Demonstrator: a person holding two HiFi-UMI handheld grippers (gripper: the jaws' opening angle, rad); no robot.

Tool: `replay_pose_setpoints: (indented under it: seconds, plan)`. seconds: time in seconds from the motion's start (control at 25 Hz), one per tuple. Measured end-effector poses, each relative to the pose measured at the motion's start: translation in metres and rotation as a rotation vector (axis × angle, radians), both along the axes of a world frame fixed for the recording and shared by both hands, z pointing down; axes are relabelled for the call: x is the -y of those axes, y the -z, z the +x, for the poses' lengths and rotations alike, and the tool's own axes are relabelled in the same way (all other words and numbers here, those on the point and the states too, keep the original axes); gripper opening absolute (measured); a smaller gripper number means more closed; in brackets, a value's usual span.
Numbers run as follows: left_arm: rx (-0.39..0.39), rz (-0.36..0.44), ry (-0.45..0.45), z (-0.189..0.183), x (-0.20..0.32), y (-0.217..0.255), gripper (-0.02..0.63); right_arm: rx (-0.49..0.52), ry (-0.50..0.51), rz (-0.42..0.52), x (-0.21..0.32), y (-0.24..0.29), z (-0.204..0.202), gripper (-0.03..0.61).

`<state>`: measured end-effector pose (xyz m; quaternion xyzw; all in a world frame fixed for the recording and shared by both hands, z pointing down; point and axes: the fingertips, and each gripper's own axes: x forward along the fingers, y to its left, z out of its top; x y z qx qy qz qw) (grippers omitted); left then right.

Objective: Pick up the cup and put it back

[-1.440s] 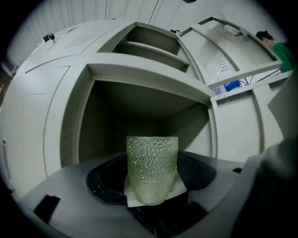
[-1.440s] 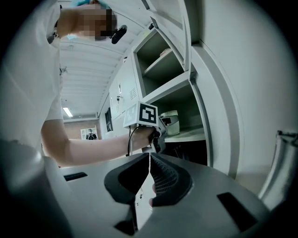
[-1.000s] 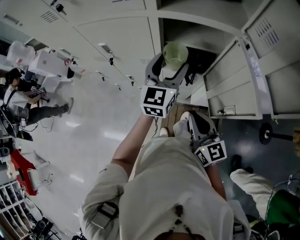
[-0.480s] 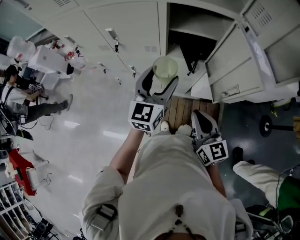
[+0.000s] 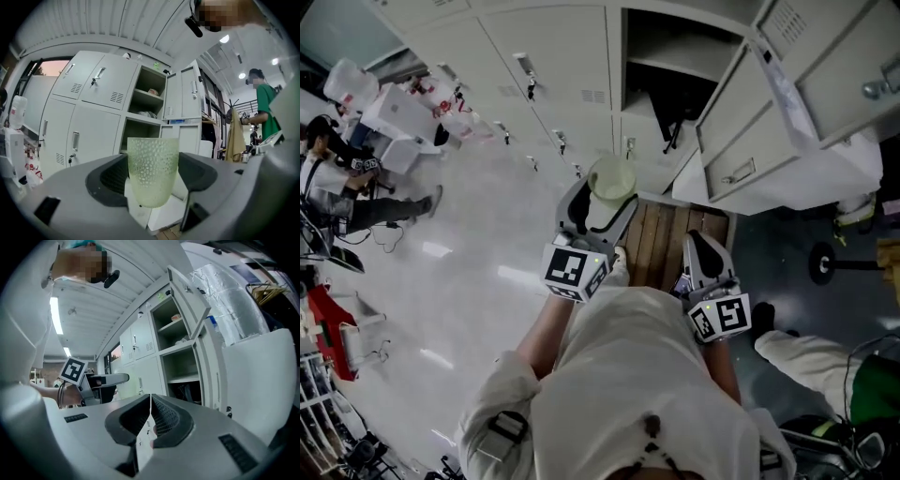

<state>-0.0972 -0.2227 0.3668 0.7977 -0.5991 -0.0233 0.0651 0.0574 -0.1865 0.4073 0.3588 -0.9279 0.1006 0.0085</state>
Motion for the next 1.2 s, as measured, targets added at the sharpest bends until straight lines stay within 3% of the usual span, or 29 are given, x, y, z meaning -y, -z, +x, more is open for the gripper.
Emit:
replay_pose_setpoints:
  seconds: [0.2,0.36,0.8,1.2]
  plan:
    - [0.023,0.007,-0.035,0.042,-0.035,0.007,0.334,0.015,-0.068,-0.059,-0.028,-0.018,0.050,0.026]
    - [0.037,0.019,-0.034,0.058,-0.077,0.013,0.334,0.043,-0.090,-0.048,-0.047,-0.016,0.070,0.026]
    - [0.057,0.018,0.013,0.083,-0.165,0.004,0.334,0.038,0.002,-0.016,-0.116,-0.018,0.078,0.026]
    - [0.048,0.038,0.056,0.093,-0.176,0.011,0.336,0.044,0.041,-0.002,-0.134,-0.013,0.085,0.026]
